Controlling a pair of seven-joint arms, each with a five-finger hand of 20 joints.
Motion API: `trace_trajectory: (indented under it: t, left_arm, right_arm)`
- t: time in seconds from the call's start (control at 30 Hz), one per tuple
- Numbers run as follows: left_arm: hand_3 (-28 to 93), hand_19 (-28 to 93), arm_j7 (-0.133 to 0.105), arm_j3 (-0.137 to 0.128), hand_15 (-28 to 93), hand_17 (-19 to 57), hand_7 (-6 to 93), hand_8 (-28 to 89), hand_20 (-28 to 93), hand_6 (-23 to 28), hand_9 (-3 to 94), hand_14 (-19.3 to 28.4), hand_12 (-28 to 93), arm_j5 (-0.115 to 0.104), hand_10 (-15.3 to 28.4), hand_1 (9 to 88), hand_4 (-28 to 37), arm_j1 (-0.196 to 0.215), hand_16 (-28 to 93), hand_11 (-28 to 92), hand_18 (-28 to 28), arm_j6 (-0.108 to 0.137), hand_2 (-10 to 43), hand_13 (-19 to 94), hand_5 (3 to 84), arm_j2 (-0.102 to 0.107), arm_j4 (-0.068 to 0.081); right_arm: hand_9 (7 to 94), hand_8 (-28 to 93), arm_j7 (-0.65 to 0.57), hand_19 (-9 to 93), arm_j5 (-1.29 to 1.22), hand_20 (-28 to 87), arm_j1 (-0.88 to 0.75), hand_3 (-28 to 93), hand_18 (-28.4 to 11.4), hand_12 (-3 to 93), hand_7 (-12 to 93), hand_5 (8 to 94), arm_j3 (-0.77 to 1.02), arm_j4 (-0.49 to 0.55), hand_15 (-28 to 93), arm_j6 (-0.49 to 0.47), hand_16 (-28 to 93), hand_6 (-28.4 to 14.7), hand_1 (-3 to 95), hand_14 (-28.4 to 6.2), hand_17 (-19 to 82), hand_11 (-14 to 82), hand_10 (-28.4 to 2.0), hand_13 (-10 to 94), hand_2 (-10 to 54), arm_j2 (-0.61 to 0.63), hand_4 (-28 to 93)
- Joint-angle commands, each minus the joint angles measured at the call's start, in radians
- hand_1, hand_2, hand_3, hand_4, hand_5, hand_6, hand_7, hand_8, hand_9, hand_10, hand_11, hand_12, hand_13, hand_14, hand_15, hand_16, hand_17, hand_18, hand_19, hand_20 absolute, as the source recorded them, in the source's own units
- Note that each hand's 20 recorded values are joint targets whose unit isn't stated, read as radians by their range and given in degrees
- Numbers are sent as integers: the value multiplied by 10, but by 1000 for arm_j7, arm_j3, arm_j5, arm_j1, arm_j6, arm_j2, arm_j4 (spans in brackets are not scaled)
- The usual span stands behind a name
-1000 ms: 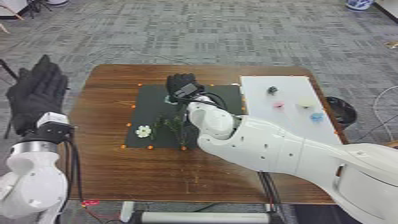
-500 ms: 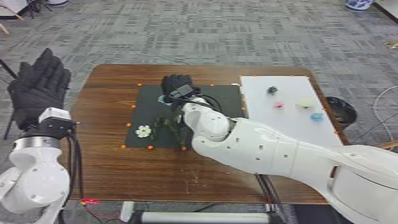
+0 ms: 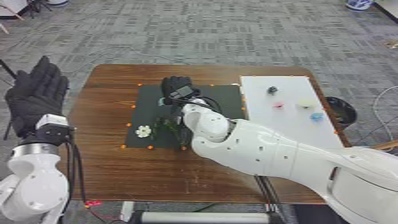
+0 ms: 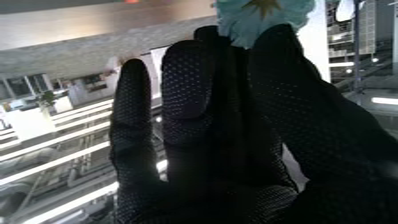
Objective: Arrange flowers
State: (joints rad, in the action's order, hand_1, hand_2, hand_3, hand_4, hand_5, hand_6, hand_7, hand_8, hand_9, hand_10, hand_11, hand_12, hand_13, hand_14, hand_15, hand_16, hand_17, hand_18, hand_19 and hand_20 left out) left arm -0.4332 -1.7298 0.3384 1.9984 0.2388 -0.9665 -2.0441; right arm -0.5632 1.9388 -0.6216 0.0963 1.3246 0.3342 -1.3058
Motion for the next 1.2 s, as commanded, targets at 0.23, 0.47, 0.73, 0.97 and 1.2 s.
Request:
trace_trajectory:
  t: [0.23,0.47,0.73,0.97,1.2]
  left_arm:
    - [700,219,-16,-22,100,-33,51,-74,13,90,229,75,38,-16,126,226,-283,41,-78,158,42,-16,216,141,380,-19,-11]
    - [696,221,-13,-23,98,-34,50,-74,15,90,231,75,40,-17,127,228,-283,43,-77,156,44,-16,216,142,381,-21,-11]
    - [698,222,-9,-15,97,-35,52,-74,16,89,232,76,43,-12,128,225,-283,34,-75,154,47,-20,216,143,381,-22,-7]
    - [699,225,-11,-21,99,-36,56,-72,18,89,234,78,44,-13,128,224,-283,45,-73,155,51,-16,215,145,382,-25,-11]
    - [699,227,-7,-23,100,-37,57,-73,18,89,234,79,46,-11,128,223,-283,47,-72,155,54,-11,215,146,383,-28,-12]
  right_arm:
    - [681,-36,9,652,6,293,-14,733,-184,272,303,597,30,13,551,-41,409,-5,510,-54,251,167,-91,656,-86,5,-283]
    - [634,-71,11,657,-30,286,-27,770,-185,186,258,582,68,32,575,-92,364,-6,458,-67,249,209,-106,652,-60,15,-282]
    - [456,-113,65,642,-124,270,-77,834,-182,125,147,425,222,32,689,-454,295,-30,356,-108,197,125,-100,561,127,8,-189]
    - [378,-100,58,643,-139,273,-87,861,-189,110,111,337,249,29,706,-530,335,-56,332,-122,178,113,-103,525,156,5,-154]
    - [411,-101,67,651,-122,280,-79,856,-191,115,135,365,229,40,726,-491,332,-46,339,-120,180,134,-97,534,167,8,-154]
